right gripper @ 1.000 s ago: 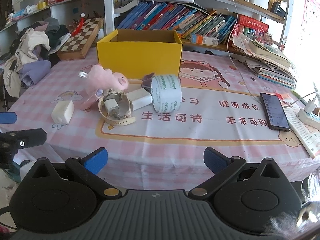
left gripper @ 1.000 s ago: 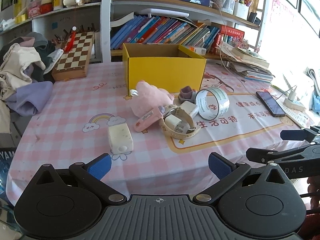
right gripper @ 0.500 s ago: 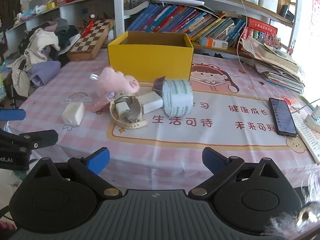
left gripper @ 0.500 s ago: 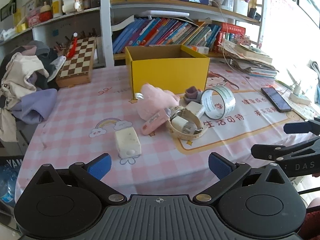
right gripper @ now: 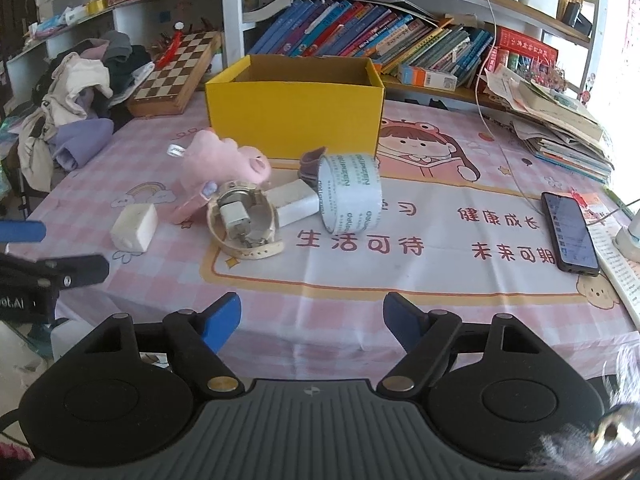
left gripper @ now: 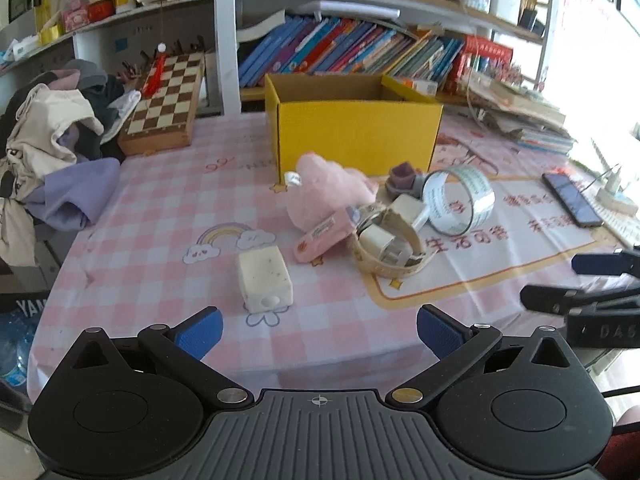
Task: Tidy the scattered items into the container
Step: 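Reach the left tool to the white block while the right tool reaches the tape roll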
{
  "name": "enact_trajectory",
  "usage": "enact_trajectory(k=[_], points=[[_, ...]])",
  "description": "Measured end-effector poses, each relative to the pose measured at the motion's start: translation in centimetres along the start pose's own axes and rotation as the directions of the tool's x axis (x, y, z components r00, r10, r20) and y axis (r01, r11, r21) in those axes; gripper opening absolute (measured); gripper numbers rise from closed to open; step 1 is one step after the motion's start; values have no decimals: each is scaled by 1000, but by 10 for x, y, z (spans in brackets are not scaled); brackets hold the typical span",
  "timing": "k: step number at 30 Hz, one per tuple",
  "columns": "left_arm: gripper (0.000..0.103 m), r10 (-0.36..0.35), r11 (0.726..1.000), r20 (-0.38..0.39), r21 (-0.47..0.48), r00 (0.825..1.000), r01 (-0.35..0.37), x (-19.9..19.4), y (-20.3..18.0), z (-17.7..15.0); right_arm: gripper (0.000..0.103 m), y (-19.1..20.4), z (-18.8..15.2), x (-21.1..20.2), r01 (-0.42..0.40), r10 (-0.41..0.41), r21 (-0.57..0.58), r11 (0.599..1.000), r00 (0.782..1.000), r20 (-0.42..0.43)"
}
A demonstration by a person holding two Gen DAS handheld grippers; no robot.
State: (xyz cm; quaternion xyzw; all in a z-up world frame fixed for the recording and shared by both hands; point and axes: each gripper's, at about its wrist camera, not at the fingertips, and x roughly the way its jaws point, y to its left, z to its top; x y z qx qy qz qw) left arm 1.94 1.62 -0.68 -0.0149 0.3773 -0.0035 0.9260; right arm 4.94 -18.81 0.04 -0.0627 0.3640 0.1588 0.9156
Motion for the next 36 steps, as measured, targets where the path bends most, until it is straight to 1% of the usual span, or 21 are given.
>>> enact_trajectory(k=[2, 6, 8, 16, 25, 30, 34, 36], points=[[103, -8, 1000, -6, -2, 1000, 8, 2, 1, 0, 78, -2, 2, 5, -3, 4, 7, 1000, 1000, -7], [103, -55, 998, -6, -23, 998, 55, 6, 3, 2, 77, -6, 8, 15, -9, 9, 8, 1000, 1000, -17], [103, -57, 998, -3, -26, 998, 57, 8, 2, 3, 77, -8, 11, 20, -10, 10, 7, 1000, 1000, -22], [103, -33, 999, -20, -42, 999, 32, 25, 3, 9, 77, -16, 23, 39, -11, 11, 3, 1000, 999, -41], [103, 7, 995, -53, -96, 999, -13, 47, 15, 15, 77, -26, 38, 64, -2, 2, 8, 1000, 997, -75], [103, 20, 994, -77, -105, 997, -28, 61, 17, 16, 77, -33, 45, 78, 11, -9, 17, 1000, 995, -96], [103, 15, 993, -86, -116, 996, -25, 69, 20, 17, 77, -36, 51, 87, 19, -18, 12, 1000, 995, -101], [103, 24, 992, -88, -122, 996, -34, 72, 23, 18, 77, -38, 55, 92, 21, -20, 13, 1000, 994, -104]])
